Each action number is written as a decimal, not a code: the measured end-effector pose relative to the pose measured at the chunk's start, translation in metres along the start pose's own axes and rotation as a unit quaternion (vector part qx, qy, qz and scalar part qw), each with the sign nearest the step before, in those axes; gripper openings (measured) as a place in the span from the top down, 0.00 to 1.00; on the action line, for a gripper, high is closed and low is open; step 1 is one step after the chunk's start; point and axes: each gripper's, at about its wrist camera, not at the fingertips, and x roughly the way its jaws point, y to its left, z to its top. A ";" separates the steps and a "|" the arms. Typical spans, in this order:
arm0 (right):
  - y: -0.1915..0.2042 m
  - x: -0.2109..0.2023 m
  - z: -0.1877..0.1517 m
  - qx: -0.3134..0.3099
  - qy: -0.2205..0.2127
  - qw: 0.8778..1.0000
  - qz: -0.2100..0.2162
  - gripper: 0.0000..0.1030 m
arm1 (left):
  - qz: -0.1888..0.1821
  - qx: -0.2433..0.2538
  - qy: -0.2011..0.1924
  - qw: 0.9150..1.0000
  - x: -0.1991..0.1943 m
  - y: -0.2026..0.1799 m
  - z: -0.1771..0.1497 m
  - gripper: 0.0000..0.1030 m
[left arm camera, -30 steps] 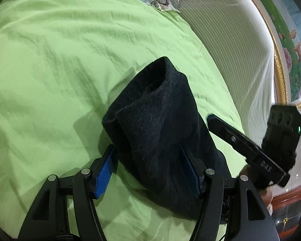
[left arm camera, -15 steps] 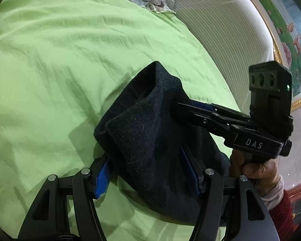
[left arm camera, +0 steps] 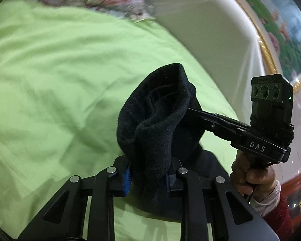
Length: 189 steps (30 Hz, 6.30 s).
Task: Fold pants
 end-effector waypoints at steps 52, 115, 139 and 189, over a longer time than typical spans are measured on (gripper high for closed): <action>-0.084 -0.254 -0.293 0.294 -0.260 0.905 -0.166 0.77 | -0.126 0.341 0.124 0.923 0.102 -0.329 -0.177 0.62; -0.038 -0.240 -0.342 0.398 -0.241 0.785 -0.409 0.18 | -0.047 0.169 0.154 0.972 0.128 -0.209 -0.105 0.21; -0.050 -0.235 -0.351 0.396 -0.278 0.827 -0.288 0.44 | -0.024 0.160 0.180 0.970 0.170 -0.201 -0.110 0.17; -0.065 -0.164 -0.181 0.256 -0.282 0.900 -0.211 0.64 | 0.019 0.181 0.018 0.983 0.114 -0.153 0.018 0.64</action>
